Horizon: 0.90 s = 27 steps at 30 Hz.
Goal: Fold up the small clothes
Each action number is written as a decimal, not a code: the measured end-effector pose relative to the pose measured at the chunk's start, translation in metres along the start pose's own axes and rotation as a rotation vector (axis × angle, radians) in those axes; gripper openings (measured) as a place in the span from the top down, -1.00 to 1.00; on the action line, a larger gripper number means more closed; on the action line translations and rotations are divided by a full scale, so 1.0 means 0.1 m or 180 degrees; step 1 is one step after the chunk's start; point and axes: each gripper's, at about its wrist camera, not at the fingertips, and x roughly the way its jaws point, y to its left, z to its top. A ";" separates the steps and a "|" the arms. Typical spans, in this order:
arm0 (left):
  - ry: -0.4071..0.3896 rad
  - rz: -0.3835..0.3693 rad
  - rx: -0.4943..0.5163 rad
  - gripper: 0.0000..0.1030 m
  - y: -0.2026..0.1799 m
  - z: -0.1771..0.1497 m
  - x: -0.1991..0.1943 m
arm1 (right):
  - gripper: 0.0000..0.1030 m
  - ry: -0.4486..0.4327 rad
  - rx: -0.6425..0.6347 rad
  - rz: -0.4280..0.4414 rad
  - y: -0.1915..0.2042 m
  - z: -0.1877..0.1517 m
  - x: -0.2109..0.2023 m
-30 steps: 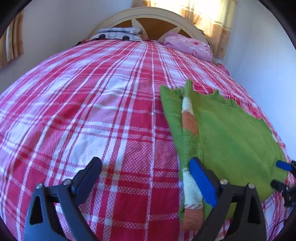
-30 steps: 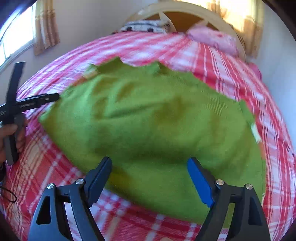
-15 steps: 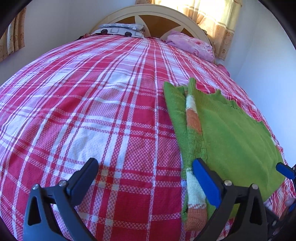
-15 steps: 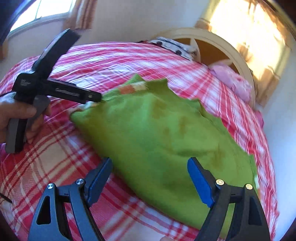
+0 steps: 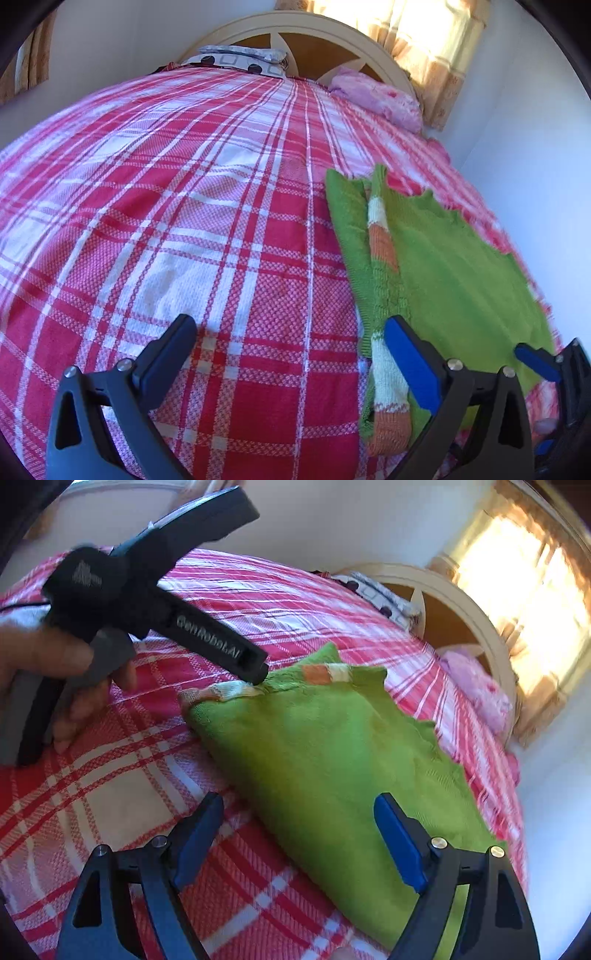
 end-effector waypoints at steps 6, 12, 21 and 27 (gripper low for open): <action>-0.0084 -0.0296 -0.0244 -1.00 0.13 0.00 -0.04 | -0.63 -0.0101 -0.0241 -0.0150 0.19 0.11 0.04; -0.0119 -0.0432 -0.0345 -1.00 0.19 0.01 -0.05 | -0.47 -0.0189 -0.0569 -0.0269 0.42 0.30 0.13; -0.0075 -0.0674 -0.0397 -1.00 0.24 0.10 -0.03 | 0.60 -0.0048 -0.0617 -0.0147 0.48 0.22 0.21; -0.0006 -0.0854 -0.0061 -1.00 0.04 0.44 0.01 | 0.60 -0.0047 -0.0654 -0.0186 0.53 0.22 0.27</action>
